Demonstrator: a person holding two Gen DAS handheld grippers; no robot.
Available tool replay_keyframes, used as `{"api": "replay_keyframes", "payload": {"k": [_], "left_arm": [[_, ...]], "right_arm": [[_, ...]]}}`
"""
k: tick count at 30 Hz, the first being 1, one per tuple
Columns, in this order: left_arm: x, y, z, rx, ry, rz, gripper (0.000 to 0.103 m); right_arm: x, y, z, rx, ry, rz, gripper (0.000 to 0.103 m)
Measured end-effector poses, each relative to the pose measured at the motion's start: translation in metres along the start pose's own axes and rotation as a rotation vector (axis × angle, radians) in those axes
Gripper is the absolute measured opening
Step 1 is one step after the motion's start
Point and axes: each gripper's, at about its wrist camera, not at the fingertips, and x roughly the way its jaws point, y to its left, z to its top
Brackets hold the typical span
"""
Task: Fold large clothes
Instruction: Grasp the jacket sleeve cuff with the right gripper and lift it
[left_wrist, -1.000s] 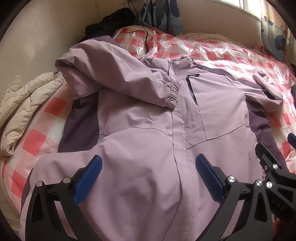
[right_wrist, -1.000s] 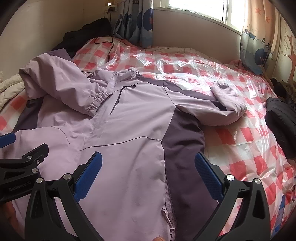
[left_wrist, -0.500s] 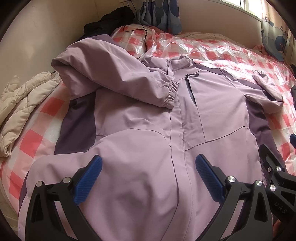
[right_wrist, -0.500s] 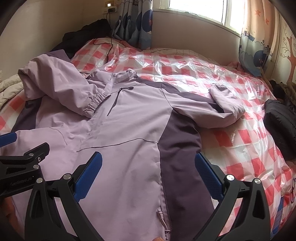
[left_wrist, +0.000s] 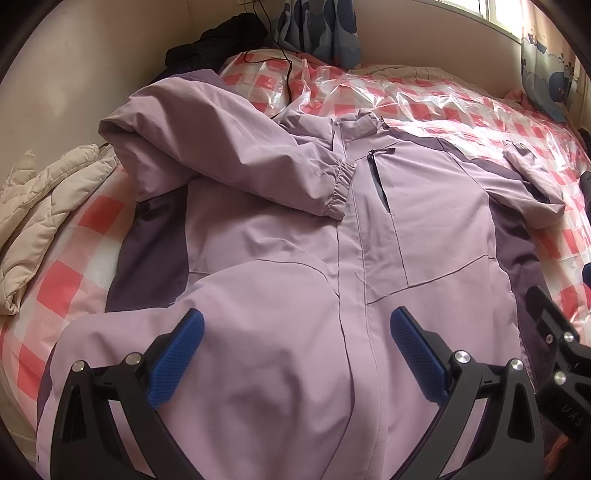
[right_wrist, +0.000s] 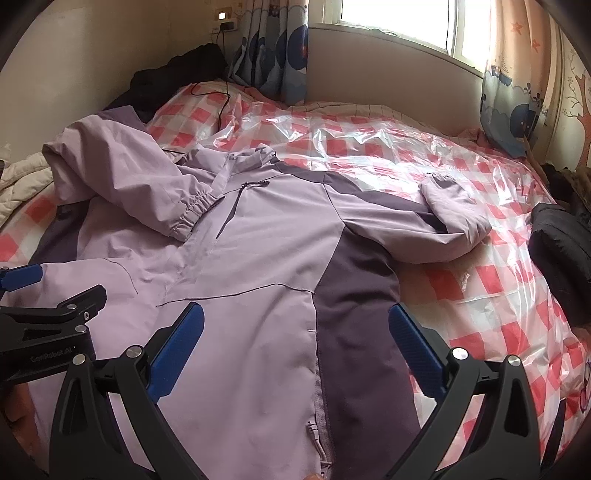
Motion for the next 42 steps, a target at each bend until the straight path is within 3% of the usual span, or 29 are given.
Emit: {"api": "replay_keyframes", "payload": {"k": [6, 9, 12, 14, 17, 20, 22, 23, 24, 25, 26, 27, 30, 33, 36, 37, 38, 39, 41, 42], "left_arm": [[0.002, 0.012, 0.005, -0.038, 0.007, -0.012, 0.097], [0.003, 0.017, 0.005, -0.048, 0.013, -0.029, 0.097], [0.008, 0.015, 0.003, -0.041, 0.030, -0.023, 0.097], [0.013, 0.014, 0.001, -0.032, 0.044, -0.027, 0.097], [0.019, 0.008, -0.002, -0.001, 0.047, -0.008, 0.097], [0.025, 0.001, -0.004, 0.047, 0.055, 0.002, 0.097], [0.030, -0.001, -0.005, 0.076, 0.059, 0.022, 0.097], [0.032, -0.002, -0.006, 0.086, 0.062, 0.025, 0.097], [0.033, -0.004, -0.006, 0.093, 0.067, 0.027, 0.097], [0.033, -0.004, -0.006, 0.096, 0.068, 0.027, 0.097], [0.033, -0.005, -0.005, 0.096, 0.067, 0.023, 0.097], [0.032, -0.007, -0.005, 0.097, 0.066, 0.014, 0.097], [0.028, -0.013, -0.004, 0.105, 0.060, -0.001, 0.097], [0.023, -0.018, -0.004, 0.099, 0.049, -0.014, 0.097], [0.022, -0.025, -0.004, 0.099, 0.048, -0.017, 0.097], [0.024, -0.027, -0.005, 0.100, 0.056, -0.023, 0.097], [0.025, -0.030, -0.005, 0.100, 0.062, -0.026, 0.097], [0.026, -0.032, -0.006, 0.101, 0.067, -0.024, 0.097], [0.025, -0.035, -0.008, 0.103, 0.064, -0.029, 0.097], [0.023, -0.036, -0.008, 0.104, 0.060, -0.034, 0.097]], "right_arm": [[0.000, -0.064, 0.031, 0.019, -0.025, -0.057, 0.097], [0.029, -0.109, 0.058, -0.023, -0.011, -0.168, 0.097], [0.094, -0.145, 0.111, -0.102, 0.076, -0.276, 0.097], [0.141, -0.172, 0.147, -0.061, 0.160, -0.269, 0.097], [0.220, -0.214, 0.188, 0.043, 0.266, -0.345, 0.097], [0.295, -0.254, 0.189, 0.147, 0.397, -0.384, 0.097], [0.334, -0.273, 0.177, 0.141, 0.484, -0.406, 0.095], [0.345, -0.285, 0.169, 0.158, 0.493, -0.380, 0.075], [0.346, -0.302, 0.163, 0.231, 0.466, -0.315, 0.054], [0.341, -0.320, 0.159, 0.312, 0.438, -0.263, 0.043], [0.333, -0.334, 0.154, 0.367, 0.406, -0.209, 0.024], [0.320, -0.352, 0.151, 0.424, 0.363, -0.141, 0.015], [0.252, -0.397, 0.135, 0.560, 0.188, -0.041, 0.012], [0.155, -0.447, 0.082, 0.793, -0.031, 0.076, 0.012], [0.085, -0.484, -0.002, 1.019, -0.126, 0.116, 0.017], [0.075, -0.490, -0.024, 1.065, -0.118, 0.132, 0.030], [0.067, -0.496, -0.050, 1.121, -0.100, 0.143, 0.052], [0.062, -0.500, -0.068, 1.165, -0.098, 0.150, 0.063], [0.065, -0.509, -0.096, 1.274, -0.088, 0.256, 0.068], [0.067, -0.511, -0.103, 1.315, -0.087, 0.303, 0.076]]}}
